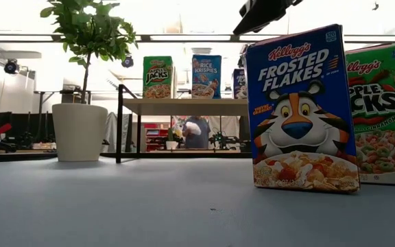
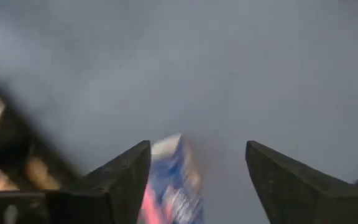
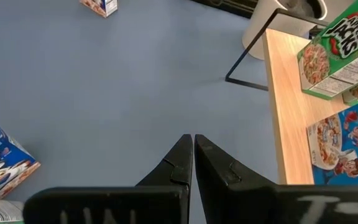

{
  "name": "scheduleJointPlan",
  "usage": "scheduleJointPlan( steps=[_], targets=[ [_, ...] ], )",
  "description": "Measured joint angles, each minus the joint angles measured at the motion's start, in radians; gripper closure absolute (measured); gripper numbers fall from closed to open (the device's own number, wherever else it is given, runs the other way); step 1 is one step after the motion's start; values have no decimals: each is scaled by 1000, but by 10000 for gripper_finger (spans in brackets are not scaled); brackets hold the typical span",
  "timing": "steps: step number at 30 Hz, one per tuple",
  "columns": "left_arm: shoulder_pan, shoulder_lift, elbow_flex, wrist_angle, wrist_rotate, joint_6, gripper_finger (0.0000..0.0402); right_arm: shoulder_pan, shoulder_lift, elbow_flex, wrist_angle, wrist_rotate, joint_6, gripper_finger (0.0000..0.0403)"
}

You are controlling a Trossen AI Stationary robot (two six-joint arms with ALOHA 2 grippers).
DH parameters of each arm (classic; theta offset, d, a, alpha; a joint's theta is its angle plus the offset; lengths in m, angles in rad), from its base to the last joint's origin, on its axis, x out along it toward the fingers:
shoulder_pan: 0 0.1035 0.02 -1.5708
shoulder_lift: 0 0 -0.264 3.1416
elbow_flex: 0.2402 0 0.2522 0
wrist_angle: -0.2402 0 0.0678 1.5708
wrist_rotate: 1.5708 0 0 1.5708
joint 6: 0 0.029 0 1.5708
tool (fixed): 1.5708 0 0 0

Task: Stack cereal on shelf
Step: Put the left blue cereal box on the shelf

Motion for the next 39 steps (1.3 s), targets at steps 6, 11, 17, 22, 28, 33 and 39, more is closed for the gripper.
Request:
scheduleJointPlan(
  steps=[6, 11, 17, 22, 28, 33, 39],
  targets=[
    [-123, 8, -40, -7, 28, -232, 108, 0, 0, -8, 4, -1, 7, 394],
    [-186, -1, -111, 0, 44, -328, 102, 2, 1, -7, 8, -3, 16, 394],
    [-223, -4, -226, 111, 49, -384, 102, 2, 1, -7, 9, -4, 22, 394],
    [-225, -4, -310, 224, 51, -368, 118, 2, 1, -7, 11, -6, 22, 394],
    [-225, -3, -324, 223, 51, -358, 174, 2, 1, -7, 15, -5, 21, 394],
    [-221, -3, -295, 222, 43, -294, 218, 2, 1, -7, 15, -5, 21, 394],
    [-171, -4, -204, 198, -138, -93, 251, 2, 1, -7, 15, -5, 21, 394]
  ],
)
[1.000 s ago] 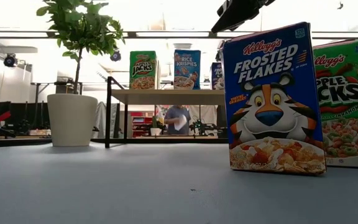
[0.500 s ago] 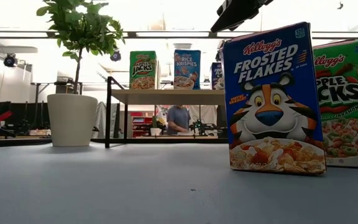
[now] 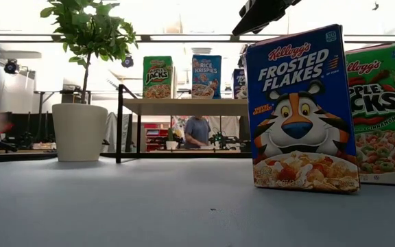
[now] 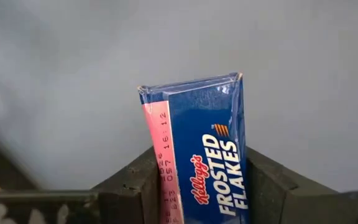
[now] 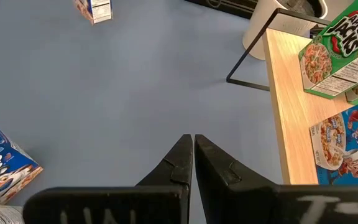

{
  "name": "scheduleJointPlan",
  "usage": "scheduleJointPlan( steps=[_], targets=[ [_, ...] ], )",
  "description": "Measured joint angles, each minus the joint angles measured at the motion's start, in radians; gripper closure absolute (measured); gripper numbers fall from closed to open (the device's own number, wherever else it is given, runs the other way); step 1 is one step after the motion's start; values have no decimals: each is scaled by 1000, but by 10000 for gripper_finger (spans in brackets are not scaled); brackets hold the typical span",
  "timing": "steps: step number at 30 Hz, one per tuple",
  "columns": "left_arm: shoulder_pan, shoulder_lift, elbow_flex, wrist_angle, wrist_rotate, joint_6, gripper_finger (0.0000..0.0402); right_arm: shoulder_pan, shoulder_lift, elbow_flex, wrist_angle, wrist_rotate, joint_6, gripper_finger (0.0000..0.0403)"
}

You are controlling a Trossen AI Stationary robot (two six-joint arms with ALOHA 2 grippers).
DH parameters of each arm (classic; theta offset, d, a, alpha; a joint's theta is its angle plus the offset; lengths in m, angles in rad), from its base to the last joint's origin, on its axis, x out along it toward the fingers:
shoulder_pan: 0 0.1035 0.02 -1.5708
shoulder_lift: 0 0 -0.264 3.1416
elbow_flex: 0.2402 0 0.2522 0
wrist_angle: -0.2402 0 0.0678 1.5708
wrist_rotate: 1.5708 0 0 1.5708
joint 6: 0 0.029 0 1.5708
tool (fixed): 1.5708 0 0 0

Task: Stack cereal on shelf
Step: Put the left blue cereal box on the shelf

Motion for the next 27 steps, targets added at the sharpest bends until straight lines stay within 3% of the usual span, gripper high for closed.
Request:
scheduleJointPlan(
  steps=[6, 9, 12, 18, 22, 27],
  targets=[
    [123, -2, 121, 2, -211, 383, 254, 0, 0, 0, 22, -10, 52, 394],
    [188, -2, 162, 38, -268, 618, 254, 0, 0, 0, 23, -89, 86, 385],
    [252, -2, 184, 95, -307, 843, 254, 3, 1, -3, 43, -151, 121, 355],
    [357, -2, 193, 263, -334, 1222, 255, 37, 38, -25, 160, -154, 129, 262],
    [408, -2, 189, 342, -333, 1363, 255, 56, 84, -23, 259, -156, 126, 203],
    [470, -1, 188, 359, -333, 1380, 255, 61, 119, -21, 356, -155, 108, 149]
  ],
)
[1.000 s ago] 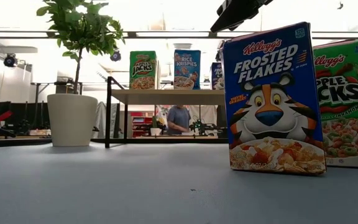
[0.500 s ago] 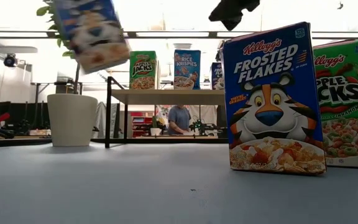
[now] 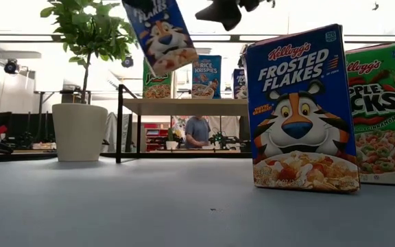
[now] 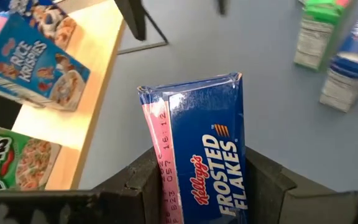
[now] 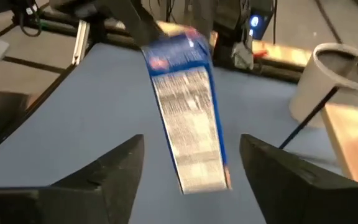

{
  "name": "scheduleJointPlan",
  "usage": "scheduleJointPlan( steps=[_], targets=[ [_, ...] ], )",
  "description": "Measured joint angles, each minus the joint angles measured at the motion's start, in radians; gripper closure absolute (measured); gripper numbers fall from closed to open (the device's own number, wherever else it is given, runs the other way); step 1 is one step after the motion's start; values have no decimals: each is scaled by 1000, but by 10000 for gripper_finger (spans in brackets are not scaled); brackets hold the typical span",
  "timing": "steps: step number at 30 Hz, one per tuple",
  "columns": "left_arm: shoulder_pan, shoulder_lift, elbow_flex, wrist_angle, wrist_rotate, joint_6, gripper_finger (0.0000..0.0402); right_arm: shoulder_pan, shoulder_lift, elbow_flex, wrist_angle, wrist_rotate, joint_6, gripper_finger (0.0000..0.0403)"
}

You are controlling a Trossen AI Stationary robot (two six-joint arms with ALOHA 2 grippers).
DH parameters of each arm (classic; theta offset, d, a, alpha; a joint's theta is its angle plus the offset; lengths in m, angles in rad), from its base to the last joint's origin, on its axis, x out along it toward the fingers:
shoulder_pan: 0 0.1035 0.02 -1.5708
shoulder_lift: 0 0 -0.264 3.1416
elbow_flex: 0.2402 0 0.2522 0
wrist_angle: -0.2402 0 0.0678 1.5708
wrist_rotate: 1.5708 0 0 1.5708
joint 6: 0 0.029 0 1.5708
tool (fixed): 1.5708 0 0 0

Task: Stack cereal on shelf
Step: Put the left blue cereal box on the shelf

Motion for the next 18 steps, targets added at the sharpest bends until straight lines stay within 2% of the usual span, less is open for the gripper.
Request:
scheduleJointPlan(
  steps=[6, 18],
  targets=[
    [36, 1, -1, 46, 0, 25, 255, 0, 26, 2, 63, 0, -31, 130],
    [49, 4, -1, 157, 2, 116, 255, -1, 41, 2, 126, 0, -72, 154]
  ],
)
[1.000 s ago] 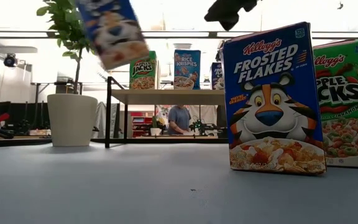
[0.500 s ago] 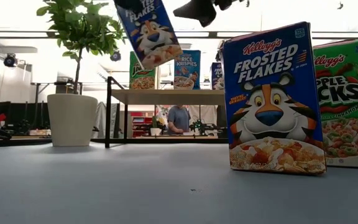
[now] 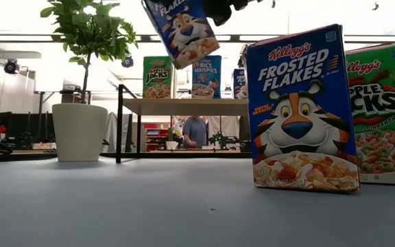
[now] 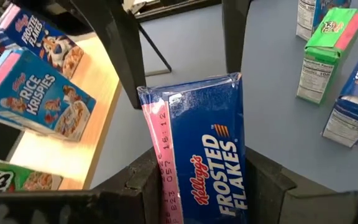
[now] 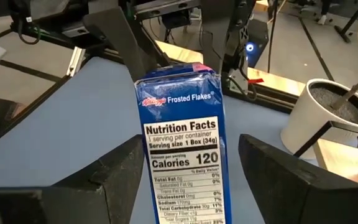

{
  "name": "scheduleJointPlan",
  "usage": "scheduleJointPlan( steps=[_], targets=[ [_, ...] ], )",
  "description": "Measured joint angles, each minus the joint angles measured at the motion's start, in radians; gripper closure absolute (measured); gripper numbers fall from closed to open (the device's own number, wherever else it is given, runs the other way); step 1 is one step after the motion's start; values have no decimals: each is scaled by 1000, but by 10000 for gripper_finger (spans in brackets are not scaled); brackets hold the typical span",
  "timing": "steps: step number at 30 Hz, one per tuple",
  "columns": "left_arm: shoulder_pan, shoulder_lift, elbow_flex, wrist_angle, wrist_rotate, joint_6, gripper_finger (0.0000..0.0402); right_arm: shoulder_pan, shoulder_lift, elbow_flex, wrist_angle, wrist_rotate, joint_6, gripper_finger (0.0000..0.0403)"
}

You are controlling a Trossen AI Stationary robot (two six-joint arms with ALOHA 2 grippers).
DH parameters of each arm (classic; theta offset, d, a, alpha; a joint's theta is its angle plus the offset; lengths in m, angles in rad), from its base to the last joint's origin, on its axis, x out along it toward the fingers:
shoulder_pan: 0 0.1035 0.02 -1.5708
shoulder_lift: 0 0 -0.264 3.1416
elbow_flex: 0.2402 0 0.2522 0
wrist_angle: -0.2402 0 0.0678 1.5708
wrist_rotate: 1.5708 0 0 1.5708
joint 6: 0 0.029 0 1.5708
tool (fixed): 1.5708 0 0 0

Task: Stack cereal on shelf
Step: Put the left blue cereal box on the shelf

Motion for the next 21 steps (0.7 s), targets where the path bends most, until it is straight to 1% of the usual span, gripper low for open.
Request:
scheduleJointPlan(
  steps=[4, 9, 11, 16, 18, 21],
  targets=[
    [2, 0, -1, 50, -2, 42, 255, 1, 0, 0, 14, -6, -3, 161],
    [10, 0, -1, 62, -2, 63, 255, 0, -1, 0, 13, 0, -6, 173],
    [9, 0, -1, 65, -2, 64, 255, 1, -2, 0, 12, -1, -6, 187],
    [9, 0, -1, 68, 0, 70, 249, 1, -2, 0, 12, -2, -18, 236],
    [9, 0, -1, 69, 0, 72, 243, 0, -2, 0, 12, 1, -17, 251],
    [9, -1, -1, 69, 1, 83, 226, -2, -2, 0, 9, 1, -25, 264]
  ],
)
